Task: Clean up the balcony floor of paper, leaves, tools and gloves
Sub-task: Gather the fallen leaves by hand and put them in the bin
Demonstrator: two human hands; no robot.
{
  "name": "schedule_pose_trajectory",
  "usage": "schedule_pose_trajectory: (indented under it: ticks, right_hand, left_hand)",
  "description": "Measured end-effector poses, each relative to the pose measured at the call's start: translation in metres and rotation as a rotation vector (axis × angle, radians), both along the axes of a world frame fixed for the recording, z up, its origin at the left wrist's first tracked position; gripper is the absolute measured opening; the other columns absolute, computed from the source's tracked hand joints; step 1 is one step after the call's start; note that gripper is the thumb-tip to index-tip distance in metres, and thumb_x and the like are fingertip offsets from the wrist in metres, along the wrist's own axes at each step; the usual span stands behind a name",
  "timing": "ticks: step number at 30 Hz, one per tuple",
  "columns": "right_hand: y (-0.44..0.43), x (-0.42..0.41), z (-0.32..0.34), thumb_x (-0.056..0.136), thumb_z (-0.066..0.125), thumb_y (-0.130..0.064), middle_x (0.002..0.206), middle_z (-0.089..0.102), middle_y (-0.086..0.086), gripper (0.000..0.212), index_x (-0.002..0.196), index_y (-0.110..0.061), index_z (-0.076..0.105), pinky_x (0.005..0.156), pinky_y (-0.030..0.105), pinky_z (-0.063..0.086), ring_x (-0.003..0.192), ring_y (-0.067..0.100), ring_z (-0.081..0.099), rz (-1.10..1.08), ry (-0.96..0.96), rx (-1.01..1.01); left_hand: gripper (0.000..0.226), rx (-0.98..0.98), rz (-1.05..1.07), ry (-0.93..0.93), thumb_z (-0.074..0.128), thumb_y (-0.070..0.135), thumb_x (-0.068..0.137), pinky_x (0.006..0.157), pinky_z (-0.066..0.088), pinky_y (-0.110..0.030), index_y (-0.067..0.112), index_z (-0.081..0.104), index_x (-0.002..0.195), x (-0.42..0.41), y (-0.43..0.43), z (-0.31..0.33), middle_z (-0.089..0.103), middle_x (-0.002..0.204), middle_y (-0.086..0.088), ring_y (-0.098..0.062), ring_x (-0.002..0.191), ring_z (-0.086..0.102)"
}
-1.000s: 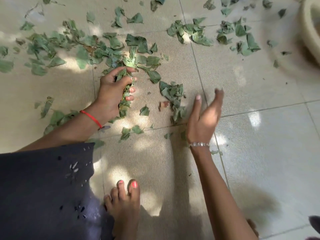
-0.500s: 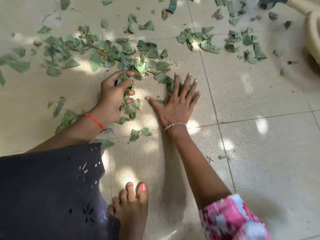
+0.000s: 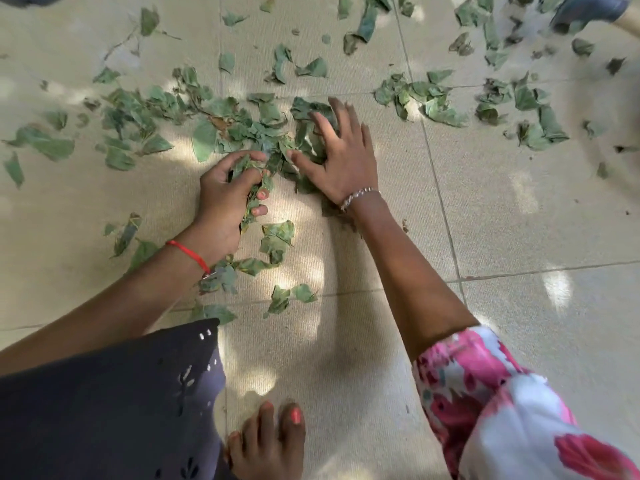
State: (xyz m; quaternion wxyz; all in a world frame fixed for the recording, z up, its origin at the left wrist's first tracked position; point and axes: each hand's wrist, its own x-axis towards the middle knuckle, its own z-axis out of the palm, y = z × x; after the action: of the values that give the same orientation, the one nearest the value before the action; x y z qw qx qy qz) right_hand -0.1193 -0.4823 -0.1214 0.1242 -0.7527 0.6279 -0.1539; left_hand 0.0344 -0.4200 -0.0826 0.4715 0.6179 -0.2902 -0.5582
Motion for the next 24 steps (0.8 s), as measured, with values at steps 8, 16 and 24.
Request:
schedule_pose_trajectory:
  ticks: [8, 16, 24]
  right_hand:
    - [0.022, -0.017, 0.001, 0.077, 0.038, -0.063, 0.120, 0.052, 0.004, 0.068, 0.114, -0.011, 0.058, 0.094, 0.030, 0.039, 0.109, 0.018, 0.048, 0.272, -0.207, 0.092]
    - [0.091, -0.041, -0.006, 0.056, 0.035, -0.087, 0.155, 0.011, 0.009, 0.112, 0.146, -0.024, 0.013, 0.115, 0.048, 0.007, 0.143, 0.028, 0.010, 0.051, 0.004, 0.091]
    - [0.055, -0.010, -0.013, 0.062, 0.045, -0.085, 0.156, -0.010, 0.013, 0.109, 0.147, -0.035, -0.001, 0.113, 0.053, -0.008, 0.143, 0.035, -0.009, 0.093, 0.134, 0.084]
  left_hand:
    - [0.030, -0.005, -0.017, 0.013, 0.046, -0.005, 0.090, 0.038, 0.029, -0.017, 0.020, 0.061, 0.084, -0.002, -0.006, -0.005, 0.053, 0.087, -0.001, -0.012, 0.052, 0.040]
    - [0.028, -0.018, -0.066, -0.048, 0.047, -0.004, 0.091, 0.039, 0.030, -0.017, 0.020, 0.061, 0.086, -0.003, -0.007, -0.011, 0.054, 0.095, -0.003, -0.012, 0.053, 0.040]
    - [0.033, 0.034, -0.157, -0.248, 0.056, 0.000, 0.088, 0.036, 0.035, -0.013, 0.023, 0.062, 0.111, -0.010, -0.019, -0.011, 0.055, 0.127, -0.010, -0.011, 0.059, 0.046]
